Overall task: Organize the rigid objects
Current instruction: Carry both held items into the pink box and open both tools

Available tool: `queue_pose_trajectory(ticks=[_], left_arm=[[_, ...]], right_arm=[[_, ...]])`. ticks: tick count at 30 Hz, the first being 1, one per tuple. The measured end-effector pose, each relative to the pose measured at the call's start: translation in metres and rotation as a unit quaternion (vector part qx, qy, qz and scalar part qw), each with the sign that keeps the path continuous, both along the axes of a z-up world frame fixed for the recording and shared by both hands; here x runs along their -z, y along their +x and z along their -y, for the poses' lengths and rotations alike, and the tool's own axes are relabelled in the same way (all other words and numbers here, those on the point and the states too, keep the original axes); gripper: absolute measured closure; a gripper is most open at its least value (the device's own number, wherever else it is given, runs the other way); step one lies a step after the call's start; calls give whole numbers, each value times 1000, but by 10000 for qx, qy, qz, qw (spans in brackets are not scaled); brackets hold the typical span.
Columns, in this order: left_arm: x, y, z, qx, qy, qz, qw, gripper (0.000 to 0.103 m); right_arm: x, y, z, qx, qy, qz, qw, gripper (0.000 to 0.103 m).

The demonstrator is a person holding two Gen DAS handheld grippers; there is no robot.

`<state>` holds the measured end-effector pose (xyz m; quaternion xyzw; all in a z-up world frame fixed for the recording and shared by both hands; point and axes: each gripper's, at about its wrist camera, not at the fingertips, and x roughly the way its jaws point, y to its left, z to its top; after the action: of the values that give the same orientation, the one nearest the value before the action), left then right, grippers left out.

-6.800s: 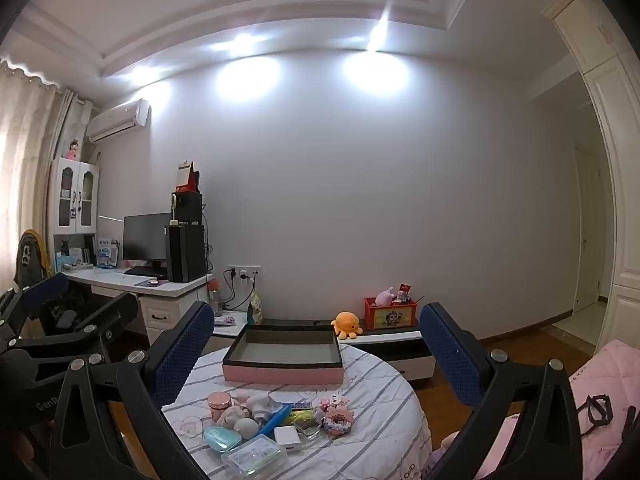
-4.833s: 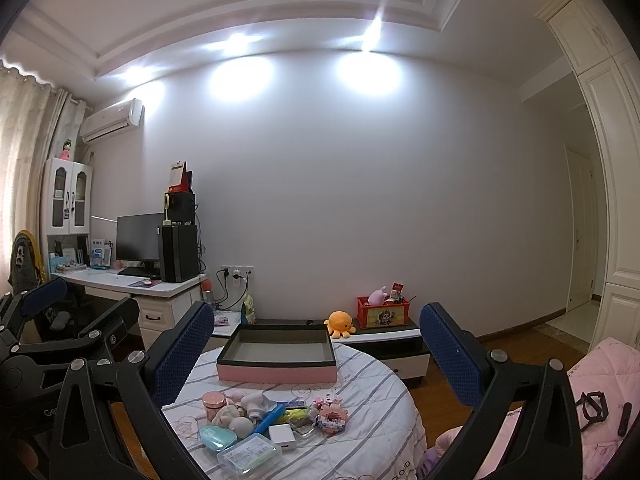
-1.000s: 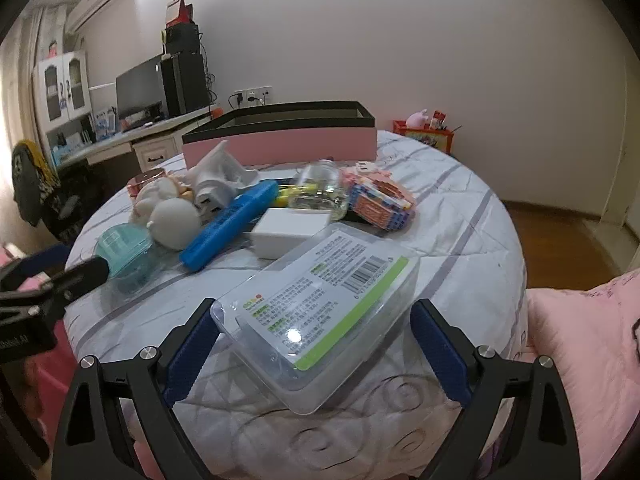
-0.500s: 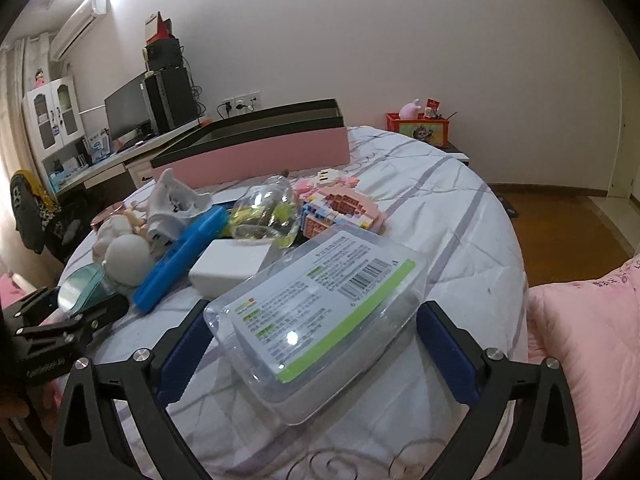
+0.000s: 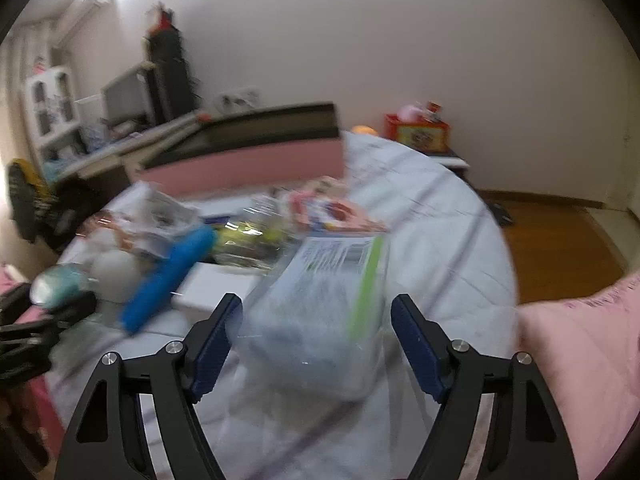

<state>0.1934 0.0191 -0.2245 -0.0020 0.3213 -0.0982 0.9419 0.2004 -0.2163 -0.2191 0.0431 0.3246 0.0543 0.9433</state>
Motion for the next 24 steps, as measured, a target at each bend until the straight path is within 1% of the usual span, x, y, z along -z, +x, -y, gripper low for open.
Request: queue_pose_trajectory(ticks=[2, 4, 7, 8, 10, 14, 17, 21, 24], left_arm=[[1, 0, -2, -13, -56, -20, 10000, 30], [2, 2, -1, -2, -12, -35, 10000, 30], [1, 4, 2, 21, 13, -17, 10000, 30], [-1, 3, 2, 55, -1, 12, 10000, 30], [-8, 3, 2, 79, -16, 89, 9999, 30], [-24, 7, 2, 173, -116, 214, 9996, 30], [-41, 19, 4, 256, -178, 337, 9989, 30], [-68, 50, 4, 355, -190, 512, 9979, 30], [-84, 86, 7, 356, -4, 604, 9975, 30]], right_arm=[[4, 2, 9, 206, 60, -102, 9997, 23], [8, 8, 14, 176, 186, -176, 9995, 23], [9, 18, 12, 75, 51, -187, 9998, 25], [6, 18, 11, -12, 76, -136, 9999, 40], [1, 18, 7, -157, -4, -94, 9998, 39], [-19, 17, 0, -357, -32, 129, 9993, 39], [-42, 21, -10, -531, -41, 353, 9980, 39], [-74, 46, -22, -823, -10, 604, 9948, 39], [-97, 74, -36, -1063, -30, 737, 9916, 39]])
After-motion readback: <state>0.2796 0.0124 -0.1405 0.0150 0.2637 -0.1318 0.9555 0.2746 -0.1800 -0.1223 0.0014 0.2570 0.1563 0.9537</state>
